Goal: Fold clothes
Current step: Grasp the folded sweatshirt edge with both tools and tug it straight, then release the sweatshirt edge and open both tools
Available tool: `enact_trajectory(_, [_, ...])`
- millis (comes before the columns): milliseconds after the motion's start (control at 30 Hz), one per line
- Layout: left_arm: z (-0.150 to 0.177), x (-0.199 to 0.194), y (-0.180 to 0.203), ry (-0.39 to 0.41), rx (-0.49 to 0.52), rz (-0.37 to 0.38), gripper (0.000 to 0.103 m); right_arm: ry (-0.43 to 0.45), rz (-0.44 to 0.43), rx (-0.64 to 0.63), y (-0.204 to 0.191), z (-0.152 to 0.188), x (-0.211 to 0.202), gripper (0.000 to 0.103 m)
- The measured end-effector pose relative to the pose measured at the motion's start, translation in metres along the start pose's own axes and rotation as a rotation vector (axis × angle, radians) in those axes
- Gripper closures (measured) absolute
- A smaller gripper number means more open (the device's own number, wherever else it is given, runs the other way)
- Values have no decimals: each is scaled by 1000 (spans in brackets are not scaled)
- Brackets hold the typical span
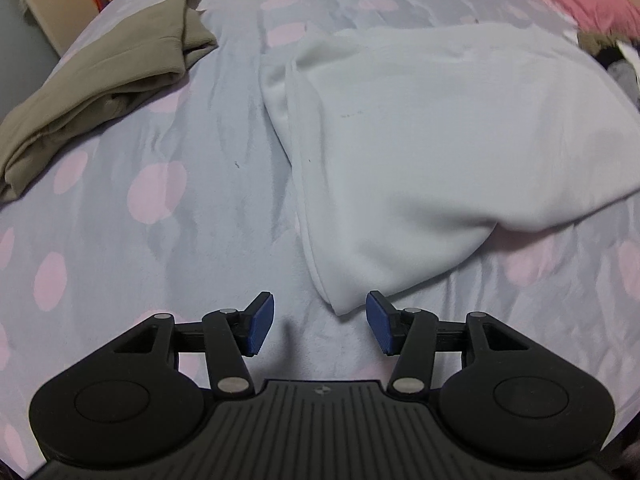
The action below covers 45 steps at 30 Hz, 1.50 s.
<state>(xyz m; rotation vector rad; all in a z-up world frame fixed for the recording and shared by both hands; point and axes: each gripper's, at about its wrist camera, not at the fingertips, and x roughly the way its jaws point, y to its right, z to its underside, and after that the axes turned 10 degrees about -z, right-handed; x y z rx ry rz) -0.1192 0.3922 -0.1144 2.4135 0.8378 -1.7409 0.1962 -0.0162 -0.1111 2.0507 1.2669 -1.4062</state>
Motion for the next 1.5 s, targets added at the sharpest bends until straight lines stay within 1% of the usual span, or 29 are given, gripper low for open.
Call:
enact_trajectory(167, [5,5,12,7,77,-13,53,-70,18,-123,-11,7,14,57])
enact_trajectory(267, [7,12,19,4,123,-27,49,-104,10,-144,-11,12,26,57])
enact_trajectory(333, [8,19,24,-6,155,-49,49,-117,19,-175,-13,14,34,57])
enact_trajectory(400, [8,25,27,-12,167,-60,49,-121,19,-196,-15,13,40,57])
enact_trajectory(467, [7,28,28,-5,169,-59,49,-119,-2,-185,-16,12,43,57])
enact_trajectory(533, [5,26,31,20,171,-41,54,-128,-12,-181,-18,10,47,61])
enact_trajectory(567, [3,25,32,32,173,-32,67,-133,-15,-179,-19,9,49,65])
enact_trajectory(600, [1,23,33,38,170,-28,84,-137,-9,-181,-20,8,50,79])
enact_trajectory(667, [-3,18,33,52,164,-21,93,-133,-4,-174,-22,5,48,87])
enact_trajectory(700, [-6,11,31,73,154,-20,95,-118,1,-174,-23,2,45,91])
enact_trajectory(800, [-12,-14,17,145,98,-22,97,-51,29,-173,-26,-5,29,93])
enact_trajectory(867, [-13,-31,3,179,56,1,97,-6,37,-147,-24,-11,14,94])
enact_trajectory(933, [-11,-36,-2,170,60,8,97,15,35,-116,-18,-14,2,95])
enact_trajectory(1000, [-9,-27,1,134,90,7,97,-13,49,-112,-13,-10,2,95])
enact_trajectory(1067, [-6,-10,11,65,133,3,96,-54,53,-106,-9,-6,10,96])
enact_trajectory(1100, [-6,-3,14,33,152,-4,94,-81,54,-104,-8,-4,16,99])
enact_trajectory(1133, [-5,4,18,1,171,-12,93,-113,71,-114,-8,0,22,99])
enact_trajectory(1167, [-4,9,20,-27,187,-20,89,-131,74,-120,-7,3,27,99])
enact_trajectory(1233, [-2,9,15,-41,182,-28,86,-142,49,-97,-1,7,29,99])
enact_trajectory(1300, [0,8,9,-54,178,-36,75,-126,55,-85,1,9,22,98])
enact_trajectory(1333, [1,7,6,-61,175,-40,73,-116,63,-80,2,9,18,93])
enact_trajectory(1400, [2,6,-1,-70,165,-46,68,-81,63,-62,5,7,10,91])
enact_trajectory(1433, [0,1,-8,-48,131,-37,66,-58,55,-48,6,6,5,81])
enact_trajectory(1467, [-3,-4,-14,-27,96,-27,61,-33,39,-25,7,5,1,74])
enact_trajectory(1500, [-7,-7,-20,-5,57,-12,58,-9,17,4,9,2,-2,64])
